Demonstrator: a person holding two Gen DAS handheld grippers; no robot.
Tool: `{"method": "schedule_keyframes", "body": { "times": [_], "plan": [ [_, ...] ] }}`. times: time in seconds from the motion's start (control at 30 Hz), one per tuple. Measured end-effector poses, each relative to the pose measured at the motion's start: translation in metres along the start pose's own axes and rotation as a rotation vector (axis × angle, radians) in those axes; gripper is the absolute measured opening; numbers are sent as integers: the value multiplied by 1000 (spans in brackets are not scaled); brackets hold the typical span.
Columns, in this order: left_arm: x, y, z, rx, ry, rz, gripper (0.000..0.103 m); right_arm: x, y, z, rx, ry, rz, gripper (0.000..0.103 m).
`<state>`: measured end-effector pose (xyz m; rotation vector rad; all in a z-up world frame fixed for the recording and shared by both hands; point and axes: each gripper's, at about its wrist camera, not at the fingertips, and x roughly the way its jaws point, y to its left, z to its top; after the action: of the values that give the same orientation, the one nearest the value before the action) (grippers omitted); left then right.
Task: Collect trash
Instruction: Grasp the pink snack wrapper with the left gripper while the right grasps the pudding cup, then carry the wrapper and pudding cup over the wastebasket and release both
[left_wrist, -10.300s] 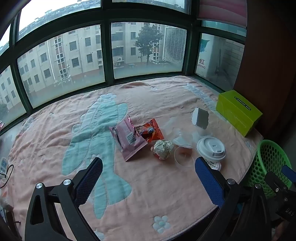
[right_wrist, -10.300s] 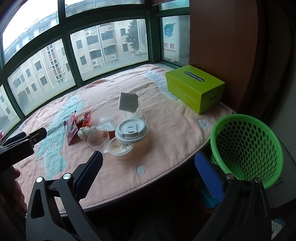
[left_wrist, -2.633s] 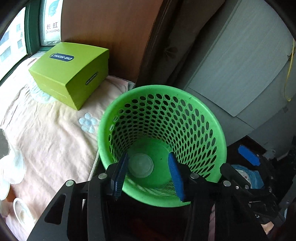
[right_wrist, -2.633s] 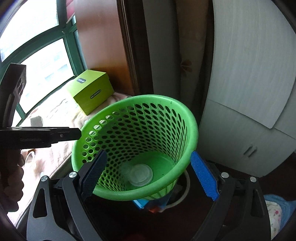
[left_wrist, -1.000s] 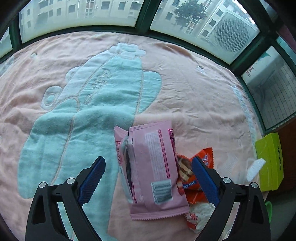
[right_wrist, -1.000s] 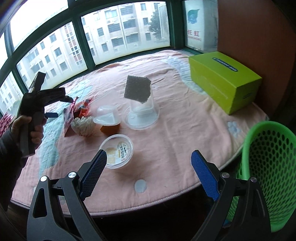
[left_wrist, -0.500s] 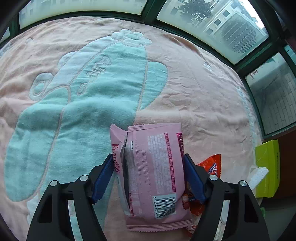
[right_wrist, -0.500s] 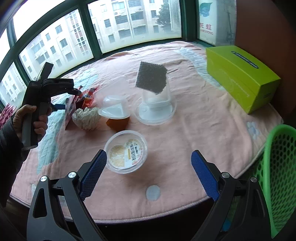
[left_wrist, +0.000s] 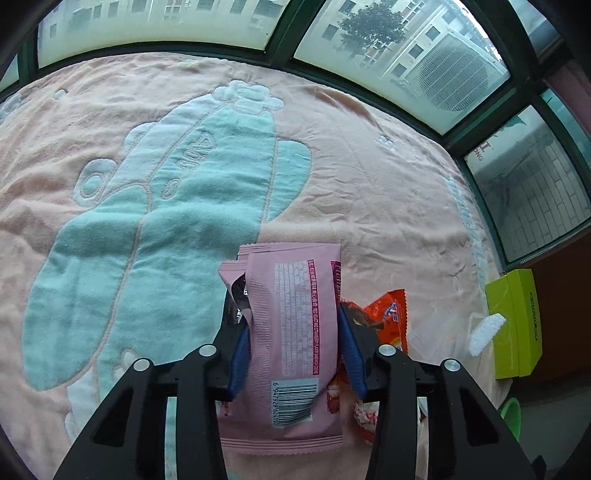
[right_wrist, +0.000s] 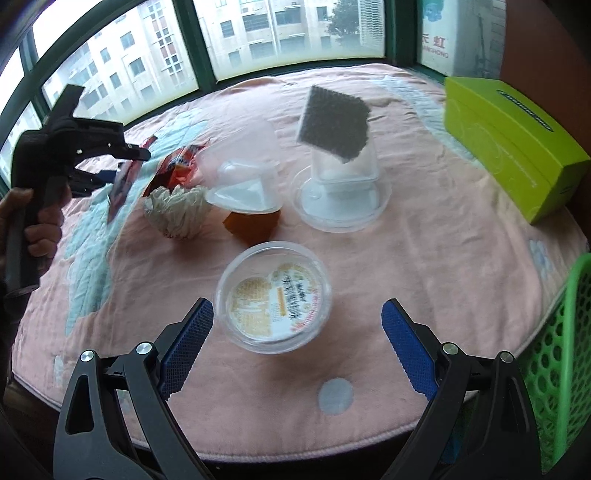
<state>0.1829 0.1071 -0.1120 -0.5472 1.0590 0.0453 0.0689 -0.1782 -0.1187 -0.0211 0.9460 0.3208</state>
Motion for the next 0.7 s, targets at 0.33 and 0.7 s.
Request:
{"method": "schedule_keyframes", "body": {
  "times": [0.33, 0.7],
  "plan": [
    [-41, -11, -16, 57, -31, -71, 39, 11, 12, 2, -15, 0, -18, 71],
    [-83, -56, -38, 164, -52, -169, 39, -31, -4, -5, 47, -67, -2, 68]
  ]
}}
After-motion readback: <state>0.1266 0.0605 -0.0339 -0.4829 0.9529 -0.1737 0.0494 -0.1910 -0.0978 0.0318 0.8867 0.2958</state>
